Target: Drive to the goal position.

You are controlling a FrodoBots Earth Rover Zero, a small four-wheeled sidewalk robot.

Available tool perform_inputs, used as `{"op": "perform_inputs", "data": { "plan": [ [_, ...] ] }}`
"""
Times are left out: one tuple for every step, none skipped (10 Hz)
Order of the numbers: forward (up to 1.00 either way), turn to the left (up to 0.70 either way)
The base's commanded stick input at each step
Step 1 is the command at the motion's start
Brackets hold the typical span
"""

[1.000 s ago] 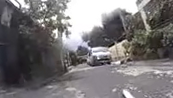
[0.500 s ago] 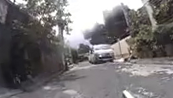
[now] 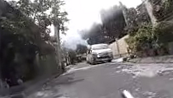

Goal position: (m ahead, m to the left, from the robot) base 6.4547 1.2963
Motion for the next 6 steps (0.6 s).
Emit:
{"op": "perform_inputs", "data": {
  "plan": [
    [0.70,-0.29],
    [0.70,-0.32],
    [0.70,-0.23],
    [0.70,-0.01],
    [0.70,0.00],
    [0.70,0.00]
  ]
}}
